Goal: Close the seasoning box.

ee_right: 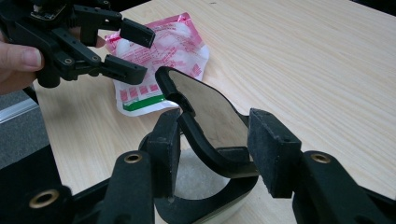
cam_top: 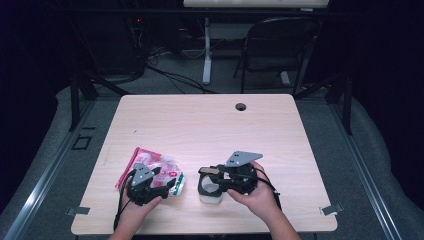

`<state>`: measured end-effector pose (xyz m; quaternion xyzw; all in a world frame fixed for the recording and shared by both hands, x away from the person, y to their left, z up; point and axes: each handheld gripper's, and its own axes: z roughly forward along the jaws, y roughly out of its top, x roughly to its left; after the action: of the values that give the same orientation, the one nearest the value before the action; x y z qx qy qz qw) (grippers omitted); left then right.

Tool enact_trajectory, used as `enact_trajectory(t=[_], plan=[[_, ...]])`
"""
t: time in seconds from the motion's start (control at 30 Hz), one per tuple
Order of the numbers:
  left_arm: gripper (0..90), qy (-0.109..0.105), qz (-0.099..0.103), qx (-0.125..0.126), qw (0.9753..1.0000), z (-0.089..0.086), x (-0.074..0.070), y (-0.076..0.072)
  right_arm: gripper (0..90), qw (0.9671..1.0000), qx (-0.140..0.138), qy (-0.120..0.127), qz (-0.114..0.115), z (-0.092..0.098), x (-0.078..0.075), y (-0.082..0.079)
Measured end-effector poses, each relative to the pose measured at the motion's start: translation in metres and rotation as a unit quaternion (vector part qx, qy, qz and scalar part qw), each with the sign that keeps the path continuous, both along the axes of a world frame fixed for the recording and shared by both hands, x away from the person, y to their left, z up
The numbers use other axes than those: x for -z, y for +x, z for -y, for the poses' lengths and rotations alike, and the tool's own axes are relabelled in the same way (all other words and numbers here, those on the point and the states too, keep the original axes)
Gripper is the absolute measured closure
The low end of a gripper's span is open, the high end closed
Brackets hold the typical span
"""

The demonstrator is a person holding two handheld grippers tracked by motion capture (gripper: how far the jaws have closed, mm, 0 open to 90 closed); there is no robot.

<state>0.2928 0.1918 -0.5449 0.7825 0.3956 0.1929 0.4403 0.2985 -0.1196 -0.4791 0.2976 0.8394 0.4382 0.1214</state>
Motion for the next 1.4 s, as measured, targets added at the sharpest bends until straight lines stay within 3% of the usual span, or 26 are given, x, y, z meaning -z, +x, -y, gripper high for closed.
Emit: enact_trajectory(t=[0.43,0.93,1.0,1.4], plan=[[31.3,-0.001,0.002,-0.01,1.0,-0.0053,-0.0009,0.0008,53.6,1.0,-0.005,0.0,-0.001,-0.001,-0.0016,-0.0032],[32.4,-0.003,-0.003,-0.007,1.0,-0.005,0.0002,0.0014,47.8,0.9995,-0.027,-0.017,-0.003,-0.0025,-0.0004,-0.004],[32.4,-0.002,-0.003,-0.007,1.0,-0.0051,0.0002,0.0016,46.2,0.9996,-0.028,-0.006,-0.008,-0.002,-0.001,-0.0042],[32.4,-0.001,-0.004,-0.007,1.0,-0.0062,0.001,0.0023,44.1,0.9991,-0.03,-0.014,-0.025,-0.0011,0.0027,-0.0007]])
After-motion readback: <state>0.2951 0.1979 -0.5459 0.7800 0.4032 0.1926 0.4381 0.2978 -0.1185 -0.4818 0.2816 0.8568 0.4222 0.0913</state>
